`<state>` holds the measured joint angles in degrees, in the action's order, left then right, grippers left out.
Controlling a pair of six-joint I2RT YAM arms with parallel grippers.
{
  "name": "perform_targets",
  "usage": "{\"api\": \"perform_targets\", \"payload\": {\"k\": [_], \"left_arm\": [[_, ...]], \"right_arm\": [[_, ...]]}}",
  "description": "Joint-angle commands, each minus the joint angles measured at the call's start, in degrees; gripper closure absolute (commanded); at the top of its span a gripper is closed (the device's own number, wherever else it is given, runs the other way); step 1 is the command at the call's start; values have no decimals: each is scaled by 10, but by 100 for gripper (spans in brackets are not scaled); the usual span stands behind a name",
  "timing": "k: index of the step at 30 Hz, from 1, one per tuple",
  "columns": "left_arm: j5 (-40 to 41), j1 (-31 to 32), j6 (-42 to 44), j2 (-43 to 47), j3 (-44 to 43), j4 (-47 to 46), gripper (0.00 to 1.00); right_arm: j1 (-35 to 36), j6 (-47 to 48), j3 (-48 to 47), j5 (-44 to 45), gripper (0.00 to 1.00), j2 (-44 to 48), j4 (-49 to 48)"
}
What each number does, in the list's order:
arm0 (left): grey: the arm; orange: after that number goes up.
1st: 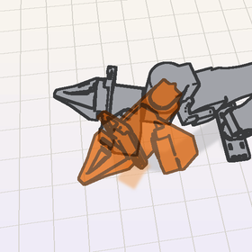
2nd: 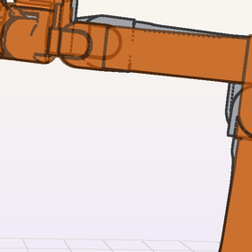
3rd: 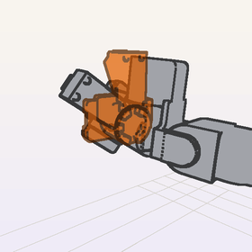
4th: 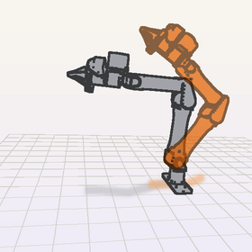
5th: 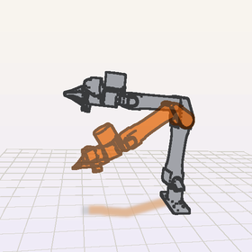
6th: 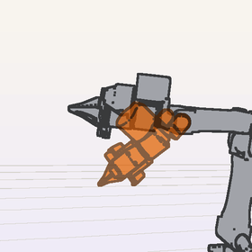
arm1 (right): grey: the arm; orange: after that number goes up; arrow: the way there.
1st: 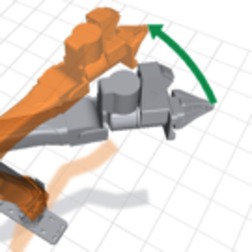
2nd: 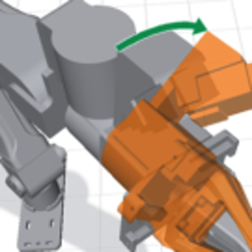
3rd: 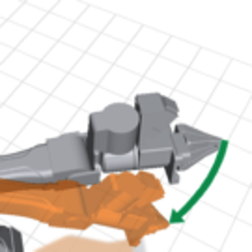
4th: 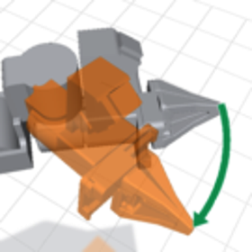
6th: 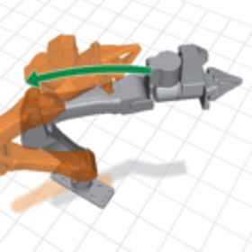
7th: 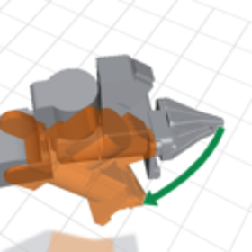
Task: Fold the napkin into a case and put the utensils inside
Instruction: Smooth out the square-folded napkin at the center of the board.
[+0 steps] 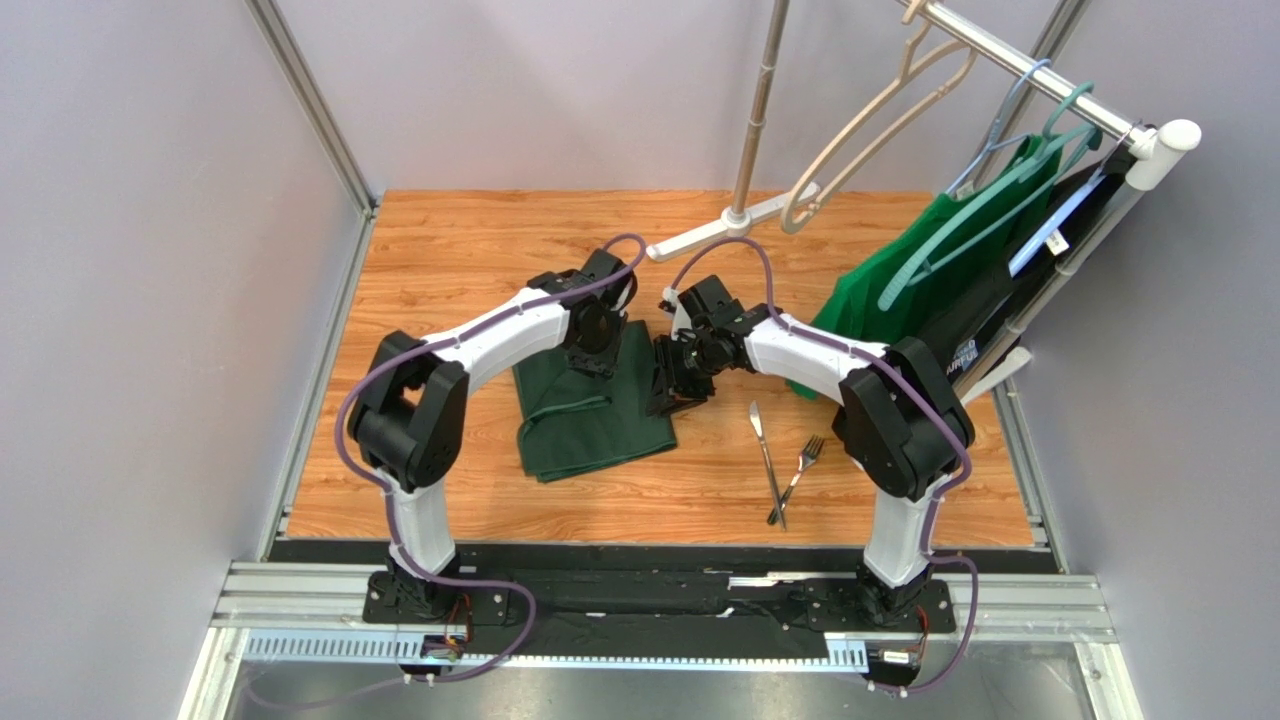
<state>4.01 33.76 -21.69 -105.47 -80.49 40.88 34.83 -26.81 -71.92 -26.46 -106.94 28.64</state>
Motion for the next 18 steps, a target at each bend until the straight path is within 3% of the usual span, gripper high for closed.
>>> {"api": "perform_targets", "payload": {"k": [1, 3, 10, 16, 17, 18], "left_arm": [[19, 12, 12, -33, -24, 26, 64], [9, 16, 7, -46, -29, 28, 57], [9, 20, -28, -67, -31, 21, 57], [5, 21, -37, -79, -37, 32, 76], [4, 21, -37, -78, -38, 33, 85], [5, 21, -36, -78, -39, 35, 89]], "right_arm": [[0, -10, 10, -2, 67, 16, -53], [0, -8, 12, -3, 67, 16, -55], [1, -18, 13, -20, 67, 8, -73], [1, -21, 16, -26, 67, -3, -80], [1, -22, 15, -27, 67, -6, -80], [1, -22, 15, -26, 67, -6, -80]]}}
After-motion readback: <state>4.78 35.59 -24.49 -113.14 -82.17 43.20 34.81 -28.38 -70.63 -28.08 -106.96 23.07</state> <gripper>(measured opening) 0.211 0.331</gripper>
